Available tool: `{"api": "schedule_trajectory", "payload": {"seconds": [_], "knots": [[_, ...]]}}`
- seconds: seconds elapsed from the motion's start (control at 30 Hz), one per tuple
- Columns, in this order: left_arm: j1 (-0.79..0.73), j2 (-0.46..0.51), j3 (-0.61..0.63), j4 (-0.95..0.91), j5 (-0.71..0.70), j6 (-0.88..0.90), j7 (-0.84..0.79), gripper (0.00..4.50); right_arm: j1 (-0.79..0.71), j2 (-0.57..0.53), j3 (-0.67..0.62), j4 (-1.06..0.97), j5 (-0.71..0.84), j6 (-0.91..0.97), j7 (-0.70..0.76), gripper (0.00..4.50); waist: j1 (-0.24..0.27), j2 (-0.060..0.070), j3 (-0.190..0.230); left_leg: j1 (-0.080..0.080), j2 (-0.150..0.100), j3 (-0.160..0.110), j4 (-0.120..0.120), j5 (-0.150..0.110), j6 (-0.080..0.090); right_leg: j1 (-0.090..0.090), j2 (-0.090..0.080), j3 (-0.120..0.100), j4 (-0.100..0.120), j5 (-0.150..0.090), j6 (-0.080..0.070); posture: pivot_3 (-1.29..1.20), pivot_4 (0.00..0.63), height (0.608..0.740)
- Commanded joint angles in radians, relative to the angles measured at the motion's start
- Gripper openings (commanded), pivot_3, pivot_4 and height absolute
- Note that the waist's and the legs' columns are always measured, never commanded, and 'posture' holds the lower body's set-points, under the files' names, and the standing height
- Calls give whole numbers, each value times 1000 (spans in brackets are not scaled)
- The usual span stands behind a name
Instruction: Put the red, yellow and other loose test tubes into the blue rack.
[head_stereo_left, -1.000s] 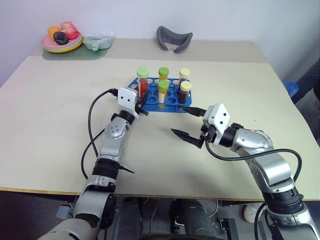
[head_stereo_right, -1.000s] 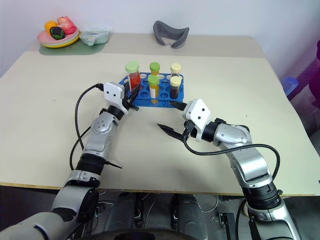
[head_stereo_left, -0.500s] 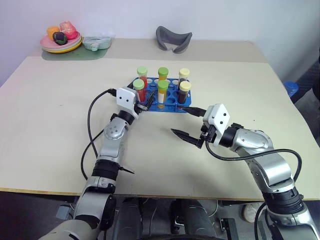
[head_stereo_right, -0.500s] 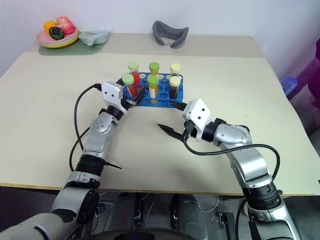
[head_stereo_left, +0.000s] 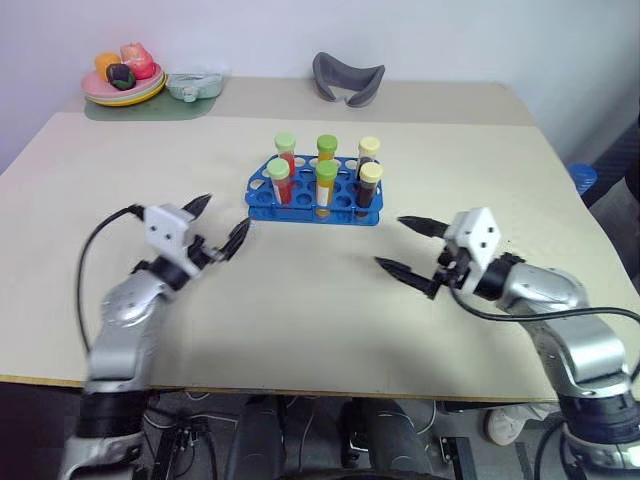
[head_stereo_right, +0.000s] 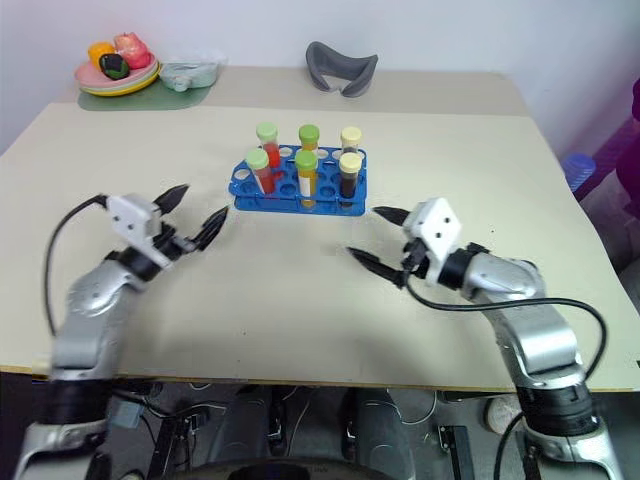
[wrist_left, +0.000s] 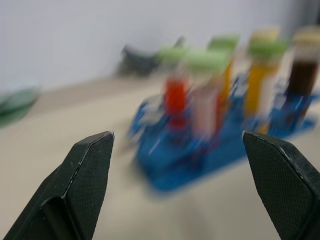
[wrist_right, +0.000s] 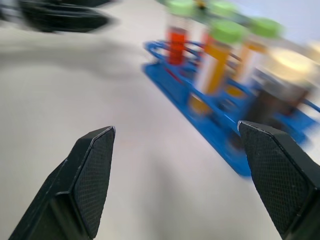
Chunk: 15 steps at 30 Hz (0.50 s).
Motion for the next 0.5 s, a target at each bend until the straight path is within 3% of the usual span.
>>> {"api": "schedule_trajectory", "payload": {"seconds": [0.03, 0.2, 0.5], "knots": [[119, 82, 121, -31, -53, 22, -80, 4180, 108, -79, -149, 23, 42, -1, 68, 4023, 0, 0, 0, 0, 0, 0, 0, -3, 4, 0, 0, 0, 0, 0, 0, 0, 150, 666], [226, 129, 190, -34, -79, 28, -132, 4180, 201, -123, -223, 115, 34, -46, 124, 4023, 0, 0, 0, 0, 0, 0, 0, -4, 7, 0, 0, 0, -1, 0, 0, 0, 150, 666], [269, 111, 176, -112, -89, 55, -136, 4180, 217, -100, -253, 188, 39, -79, 113, 4023, 0, 0, 0, 0, 1, 0, 0, -4, 8, 0, 0, 0, -1, 0, 0, 0, 150, 666]]}}
